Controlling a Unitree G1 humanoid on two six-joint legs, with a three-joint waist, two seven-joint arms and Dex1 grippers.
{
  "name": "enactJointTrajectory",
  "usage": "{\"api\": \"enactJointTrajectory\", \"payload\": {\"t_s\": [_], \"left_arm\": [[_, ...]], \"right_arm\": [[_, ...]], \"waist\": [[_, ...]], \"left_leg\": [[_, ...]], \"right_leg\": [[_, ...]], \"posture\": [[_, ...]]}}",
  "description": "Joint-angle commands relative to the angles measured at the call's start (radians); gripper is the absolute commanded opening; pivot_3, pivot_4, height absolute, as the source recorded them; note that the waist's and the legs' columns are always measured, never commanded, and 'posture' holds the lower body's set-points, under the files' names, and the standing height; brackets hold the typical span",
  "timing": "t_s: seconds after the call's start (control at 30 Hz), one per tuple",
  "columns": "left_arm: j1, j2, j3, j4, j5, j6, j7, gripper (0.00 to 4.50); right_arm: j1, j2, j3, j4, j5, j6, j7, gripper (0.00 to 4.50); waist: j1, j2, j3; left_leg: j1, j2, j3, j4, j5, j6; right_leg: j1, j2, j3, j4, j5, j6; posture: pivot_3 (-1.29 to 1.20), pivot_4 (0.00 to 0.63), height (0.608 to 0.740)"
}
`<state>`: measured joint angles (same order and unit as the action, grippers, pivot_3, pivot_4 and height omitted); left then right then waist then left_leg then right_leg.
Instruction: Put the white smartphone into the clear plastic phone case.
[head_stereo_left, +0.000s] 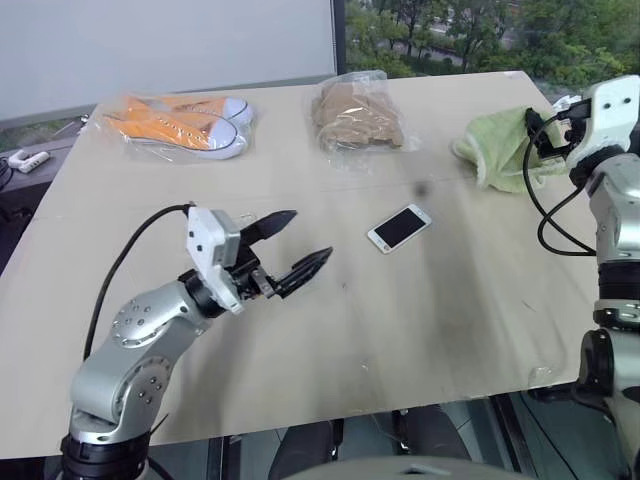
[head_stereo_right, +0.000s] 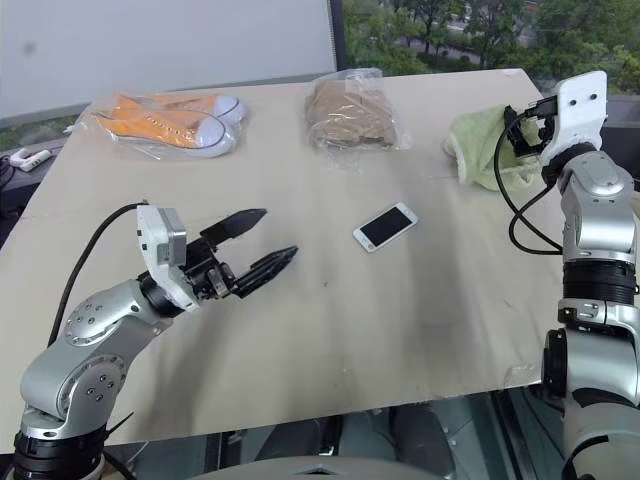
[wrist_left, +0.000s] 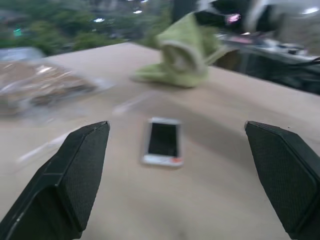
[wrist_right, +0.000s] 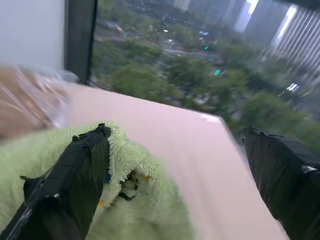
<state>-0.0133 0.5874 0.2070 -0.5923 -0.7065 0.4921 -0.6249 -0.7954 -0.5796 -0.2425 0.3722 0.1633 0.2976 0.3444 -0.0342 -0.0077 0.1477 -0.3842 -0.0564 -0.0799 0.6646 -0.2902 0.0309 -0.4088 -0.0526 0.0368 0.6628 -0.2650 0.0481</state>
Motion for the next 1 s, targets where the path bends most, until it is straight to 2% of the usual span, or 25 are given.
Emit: {"api": "enactJointTrajectory", "payload": {"t_s": [0.03,0.07,0.1,0.2,0.3,0.4,0.5,0.53,0.6,0.67,0.73,0.8,0.93,1.0], "left_arm": [[0.002,0.005,0.021,-0.016,0.014,-0.027,0.002,4.5],[0.001,0.003,0.019,-0.015,0.016,-0.028,0.002,4.5],[0.001,0.002,0.018,-0.016,0.018,-0.028,0.003,4.5],[0.003,0.002,0.018,-0.012,0.029,-0.031,0.006,4.5],[0.005,-0.001,0.02,-0.012,0.03,-0.029,0.01,4.5],[0.006,0.004,0.022,-0.011,0.033,-0.029,0.01,4.5],[0.005,0.005,0.023,-0.01,0.035,-0.029,0.01,4.5],[0.005,0.005,0.022,-0.009,0.036,-0.029,0.009,4.5],[0.005,0.005,0.02,-0.008,0.04,-0.03,0.008,4.5],[0.006,0.007,0.025,-0.011,0.039,-0.028,0.008,4.5],[0.01,0.007,0.028,-0.016,0.037,-0.025,0.012,4.5],[0.013,0.006,0.026,-0.019,0.037,-0.024,0.013,4.5],[0.006,0.01,0.026,-0.013,0.038,-0.022,0.01,4.5],[0.006,0.012,0.028,-0.013,0.039,-0.022,0.011,4.5]], "right_arm": [[0.034,-0.119,0.085,0.049,-0.112,0.13,0.032,4.47],[0.068,-0.157,0.139,0.053,-0.14,0.16,0.088,4.47],[0.078,-0.165,0.133,0.063,-0.151,0.148,0.062,4.47],[0.037,-0.139,0.029,0.091,-0.109,0.099,-0.059,4.47],[0.026,-0.134,0.001,0.102,-0.093,0.031,-0.076,4.47],[-0.019,-0.099,-0.099,0.113,-0.019,-0.002,-0.134,4.47],[-0.003,-0.132,-0.057,0.125,-0.02,0.14,-0.061,4.47],[0.059,-0.169,0.03,0.089,-0.027,0.209,0.07,4.47],[0.129,-0.185,0.065,0.036,-0.017,0.26,0.142,4.47],[0.067,-0.129,-0.066,0.04,0.056,0.207,0.033,4.47],[0.024,-0.095,-0.153,0.011,0.157,0.276,0.032,4.47],[0.032,-0.093,-0.175,-0.025,0.235,0.382,0.089,4.47],[-0.009,-0.075,-0.295,-0.009,0.338,0.497,0.02,4.47],[0.009,-0.101,-0.278,-0.026,0.329,0.488,0.044,4.47]], "waist": [[0.012,0.0,0.0],[0.022,-0.001,0.0],[0.028,-0.001,0.0],[0.021,0.001,0.001],[0.014,0.002,0.001],[0.015,0.001,0.001],[0.019,0.0,0.0],[0.023,0.0,0.0],[0.031,-0.003,-0.002],[0.026,-0.001,-0.001],[0.013,0.006,0.003],[0.014,0.007,0.004],[0.021,0.005,0.002],[0.025,0.004,0.002]], "left_leg": [[-0.001,0.0,0.0,0.0,0.0,0.0],[-0.001,0.0,-0.001,0.0,0.0,0.0],[-0.001,0.0,-0.001,0.0,0.0,0.0],[-0.003,0.0,0.0,0.001,0.0,0.0],[-0.002,0.0,0.002,0.001,0.0,0.0],[-0.002,0.001,0.002,0.0,0.0,0.0],[-0.002,0.001,0.002,0.001,0.0,0.0],[-0.002,0.001,0.002,0.001,0.0,0.0],[-0.004,0.0,0.0,0.001,0.0,0.0],[-0.006,0.001,-0.001,0.002,0.0,0.0],[-0.007,0.0,0.001,0.004,0.0,0.001],[-0.006,0.0,0.003,0.004,0.0,0.001],[-0.006,0.001,0.001,0.004,0.0,0.001],[-0.007,0.001,0.001,0.004,0.0,0.001]], "right_leg": [[0.0,0.0,0.0,0.0,0.0,0.0],[0.0,-0.001,-0.001,-0.001,0.0,0.0],[0.0,-0.001,-0.002,-0.002,0.0,0.0],[-0.002,-0.001,-0.001,-0.001,0.0,0.0],[-0.003,0.0,0.002,0.0,0.0,0.0],[-0.003,0.001,0.002,0.0,0.0,0.0],[-0.003,0.001,0.002,0.0,0.0,0.001],[-0.002,0.001,0.001,0.0,0.0,0.001],[-0.002,0.0,-0.001,-0.001,0.0,0.001],[-0.002,0.0,-0.003,-0.002,0.0,0.001],[-0.005,0.0,0.001,0.0,0.002,0.003],[-0.005,0.0,0.004,0.0,0.003,0.004],[-0.004,0.001,0.001,-0.001,0.003,0.004],[-0.004,0.001,0.001,-0.002,0.003,0.004]], "posture": [[0.0,0.15,0.74],[0.0,0.15,0.74],[0.0,0.15,0.74],[0.0,0.15,0.74],[0.0,0.15,0.74],[0.0,0.15,0.74],[0.0,0.15,0.74],[0.0,0.15,0.74],[0.0,0.15,0.74],[0.0,0.15,0.74],[0.0,0.15,0.74],[0.0,0.15,0.74],[0.0,0.15,0.74],[0.0,0.15,0.74]]}}
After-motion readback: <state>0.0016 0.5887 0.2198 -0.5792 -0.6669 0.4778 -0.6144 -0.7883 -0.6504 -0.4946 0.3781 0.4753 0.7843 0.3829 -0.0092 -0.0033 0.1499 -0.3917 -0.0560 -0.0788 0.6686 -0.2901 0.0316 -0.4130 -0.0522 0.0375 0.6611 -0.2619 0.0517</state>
